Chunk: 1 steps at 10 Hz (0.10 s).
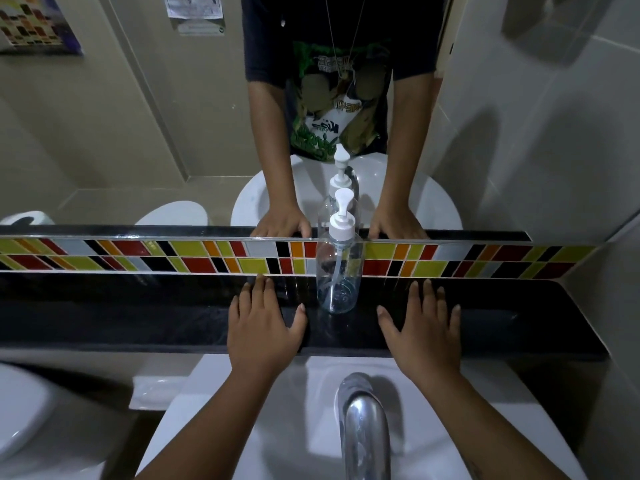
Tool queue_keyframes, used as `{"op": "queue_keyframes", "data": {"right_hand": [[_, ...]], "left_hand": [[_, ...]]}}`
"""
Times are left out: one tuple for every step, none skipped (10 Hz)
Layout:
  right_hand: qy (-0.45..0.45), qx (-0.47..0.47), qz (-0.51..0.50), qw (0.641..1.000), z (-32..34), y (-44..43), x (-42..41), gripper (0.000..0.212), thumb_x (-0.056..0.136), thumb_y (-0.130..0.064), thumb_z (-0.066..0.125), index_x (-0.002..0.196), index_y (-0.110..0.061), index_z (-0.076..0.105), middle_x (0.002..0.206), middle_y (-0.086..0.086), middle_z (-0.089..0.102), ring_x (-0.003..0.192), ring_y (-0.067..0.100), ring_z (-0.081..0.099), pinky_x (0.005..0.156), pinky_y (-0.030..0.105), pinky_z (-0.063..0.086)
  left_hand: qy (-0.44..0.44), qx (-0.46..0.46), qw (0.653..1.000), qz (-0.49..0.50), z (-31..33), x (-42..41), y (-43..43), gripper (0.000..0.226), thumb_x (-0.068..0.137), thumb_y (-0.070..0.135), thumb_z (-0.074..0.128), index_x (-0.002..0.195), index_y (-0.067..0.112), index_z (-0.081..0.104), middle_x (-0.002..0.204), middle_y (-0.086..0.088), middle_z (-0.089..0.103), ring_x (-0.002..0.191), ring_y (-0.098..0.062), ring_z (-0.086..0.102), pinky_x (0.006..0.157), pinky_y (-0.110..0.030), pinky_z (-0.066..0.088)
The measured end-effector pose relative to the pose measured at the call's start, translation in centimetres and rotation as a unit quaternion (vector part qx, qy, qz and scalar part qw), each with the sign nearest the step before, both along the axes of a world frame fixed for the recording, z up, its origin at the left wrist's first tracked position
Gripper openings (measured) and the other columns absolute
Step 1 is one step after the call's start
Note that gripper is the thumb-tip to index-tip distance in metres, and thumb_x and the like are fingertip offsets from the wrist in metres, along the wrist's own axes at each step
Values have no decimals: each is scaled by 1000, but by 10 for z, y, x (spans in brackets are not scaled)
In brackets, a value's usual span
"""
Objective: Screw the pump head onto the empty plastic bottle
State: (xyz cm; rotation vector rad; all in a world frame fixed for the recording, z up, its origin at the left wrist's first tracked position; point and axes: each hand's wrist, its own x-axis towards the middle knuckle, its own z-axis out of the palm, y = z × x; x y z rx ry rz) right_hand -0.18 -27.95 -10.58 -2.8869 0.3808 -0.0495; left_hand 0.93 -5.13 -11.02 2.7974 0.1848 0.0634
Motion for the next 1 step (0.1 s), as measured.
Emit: {"op": "queue_keyframes", "data": {"right_hand": [[3, 15, -3, 1000, 2, -4, 4, 81, 90, -65, 33, 151, -13, 21, 162, 10, 19, 150, 29, 11, 120, 48, 4]], "left_hand": [[-11, 4, 1000, 14, -5, -1, -1, 99, 85, 67, 11, 163, 11, 38, 173, -9, 38, 164, -31, 29, 135, -47, 17]]}}
